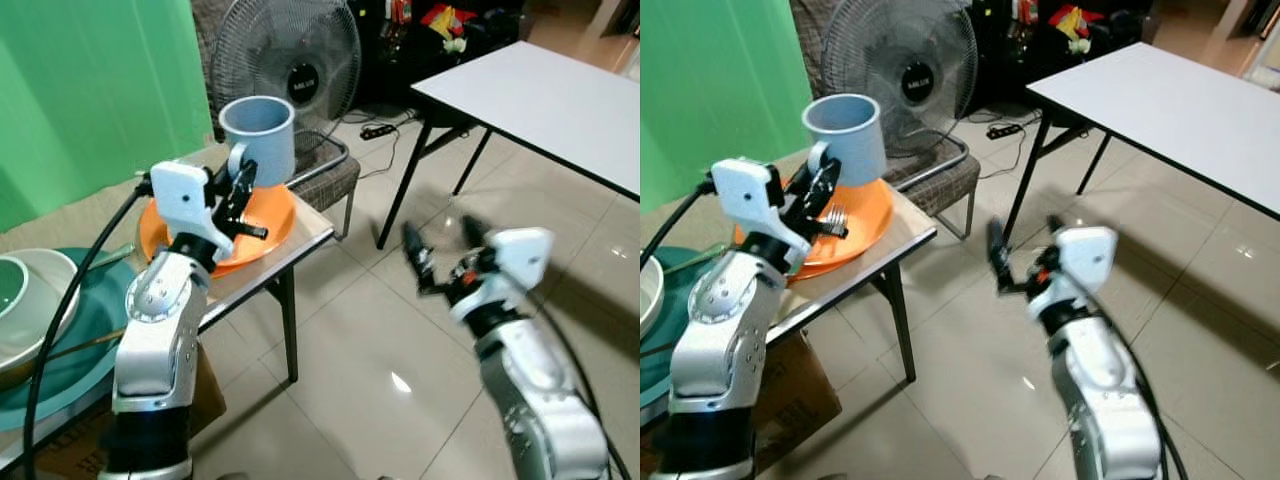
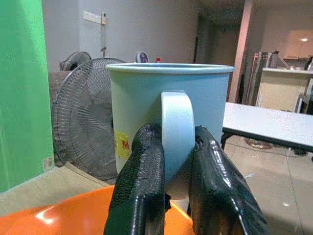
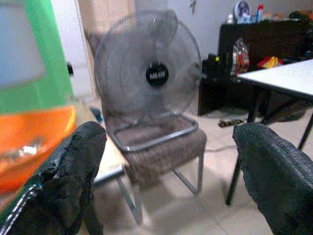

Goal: Setting the table

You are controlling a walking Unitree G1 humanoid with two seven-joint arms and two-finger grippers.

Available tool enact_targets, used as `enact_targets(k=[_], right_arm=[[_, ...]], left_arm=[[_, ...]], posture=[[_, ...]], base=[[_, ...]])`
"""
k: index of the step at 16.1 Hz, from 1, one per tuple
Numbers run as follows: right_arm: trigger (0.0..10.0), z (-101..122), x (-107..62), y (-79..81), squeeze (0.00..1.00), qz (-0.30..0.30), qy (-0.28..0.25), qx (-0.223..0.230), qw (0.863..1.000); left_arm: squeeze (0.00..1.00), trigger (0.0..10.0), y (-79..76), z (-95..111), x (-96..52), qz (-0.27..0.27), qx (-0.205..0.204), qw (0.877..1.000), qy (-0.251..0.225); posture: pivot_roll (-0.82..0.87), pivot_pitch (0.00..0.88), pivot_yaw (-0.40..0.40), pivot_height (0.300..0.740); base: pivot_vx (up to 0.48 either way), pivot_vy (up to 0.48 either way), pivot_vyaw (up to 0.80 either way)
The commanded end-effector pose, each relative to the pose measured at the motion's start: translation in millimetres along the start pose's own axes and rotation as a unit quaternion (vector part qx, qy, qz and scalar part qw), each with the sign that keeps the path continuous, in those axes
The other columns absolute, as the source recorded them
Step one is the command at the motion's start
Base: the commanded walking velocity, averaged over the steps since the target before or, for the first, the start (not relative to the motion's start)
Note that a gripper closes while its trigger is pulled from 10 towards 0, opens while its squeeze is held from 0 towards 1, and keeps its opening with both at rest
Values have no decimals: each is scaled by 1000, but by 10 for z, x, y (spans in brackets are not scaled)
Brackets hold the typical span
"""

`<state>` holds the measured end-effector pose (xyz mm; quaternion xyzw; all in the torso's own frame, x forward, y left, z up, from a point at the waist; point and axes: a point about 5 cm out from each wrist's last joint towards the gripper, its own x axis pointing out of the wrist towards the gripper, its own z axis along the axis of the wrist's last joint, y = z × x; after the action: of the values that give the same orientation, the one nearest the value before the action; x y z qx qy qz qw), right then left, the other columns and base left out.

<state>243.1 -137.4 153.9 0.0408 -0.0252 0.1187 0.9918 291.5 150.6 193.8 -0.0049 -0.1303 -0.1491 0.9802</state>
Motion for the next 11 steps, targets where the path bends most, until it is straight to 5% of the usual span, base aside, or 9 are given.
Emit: enact_targets(k=[1,3,7,11], right_arm=[[10000,-16,1,1,0,-4,9,-14,1000],[10000,10,-42,3,0,-8,6,-22,1000],[10000,81,-107,-93,0,-39,-9,-33,999],[10000,132,-148,-293,0,-100,-27,-19,994]], left_arm=[[0,10000,-63,5,-16,-17,7,1000,5],[0,10000,-47,-179,-164,-19,45,998,51],[0,10000,21,-272,-183,-18,61,994,91],[0,10000,-41,-150,-50,-22,69,995,67]], posture=[[-10,0,-37,740],[-23,3,-28,740],[-49,0,0,740],[-43,0,26,740]], base=[[0,0,0],[0,0,-391],[0,0,-800],[0,0,-800]])
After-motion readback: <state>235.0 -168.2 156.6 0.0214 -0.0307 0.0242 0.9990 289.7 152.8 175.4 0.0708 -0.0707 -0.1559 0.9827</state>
